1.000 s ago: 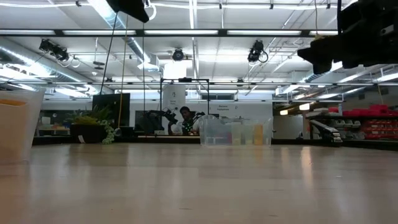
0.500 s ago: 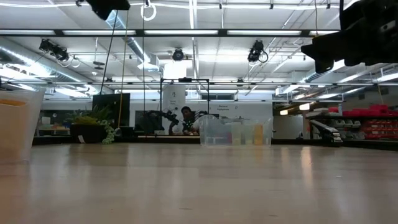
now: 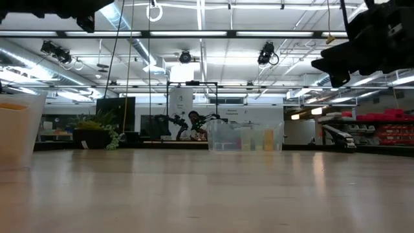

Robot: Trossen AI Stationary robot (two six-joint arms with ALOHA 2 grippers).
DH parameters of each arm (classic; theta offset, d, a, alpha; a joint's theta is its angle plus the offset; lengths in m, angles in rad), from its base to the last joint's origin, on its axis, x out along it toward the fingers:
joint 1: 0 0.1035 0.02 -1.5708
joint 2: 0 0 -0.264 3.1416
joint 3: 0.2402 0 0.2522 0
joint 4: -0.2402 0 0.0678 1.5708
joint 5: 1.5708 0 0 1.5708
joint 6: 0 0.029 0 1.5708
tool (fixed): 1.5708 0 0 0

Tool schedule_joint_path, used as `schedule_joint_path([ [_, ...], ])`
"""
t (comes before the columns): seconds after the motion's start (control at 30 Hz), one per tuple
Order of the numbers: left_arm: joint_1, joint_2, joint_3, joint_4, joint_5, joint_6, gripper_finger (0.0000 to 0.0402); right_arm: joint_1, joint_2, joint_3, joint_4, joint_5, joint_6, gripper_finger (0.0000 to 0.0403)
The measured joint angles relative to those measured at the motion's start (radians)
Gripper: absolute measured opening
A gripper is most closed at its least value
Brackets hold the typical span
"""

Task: Pick and place medicine bottles into bin by pill shape (circle, oval)
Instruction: Return to Home Position

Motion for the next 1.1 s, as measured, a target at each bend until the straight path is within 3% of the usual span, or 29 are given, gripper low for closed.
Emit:
schedule_joint_path([
  [0.23, 0.0, -0.039, -0.204, 0.29, 0.041, 0.041, 0.0011, 0.0, 0.001, 0.0, -0.002, 0.049, 0.125, 0.0168],
  [0.47, 0.0, -0.038, -0.303, 0.393, 0.087, 0.057, 0.0005, 0.0, 0.001, 0.0, -0.002, 0.052, 0.127, 0.0168],
  [0.77, -0.001, -0.129, -0.304, 0.36, 0.16, 0.049, 0.0005, 0.0, 0.001, 0.0, -0.002, 0.052, 0.127, 0.0168],
  [1.0, 0.0, -0.366, -0.304, 0.125, 0.171, 0.021, 0.0004, 0.0, 0.001, 0.0, -0.002, 0.052, 0.127, 0.0168],
  [1.1, -0.007, -0.386, -0.305, 0.073, 0.208, -0.007, 0.0003, 0.0, 0.001, 0.0, -0.002, 0.052, 0.127, 0.0168],
])
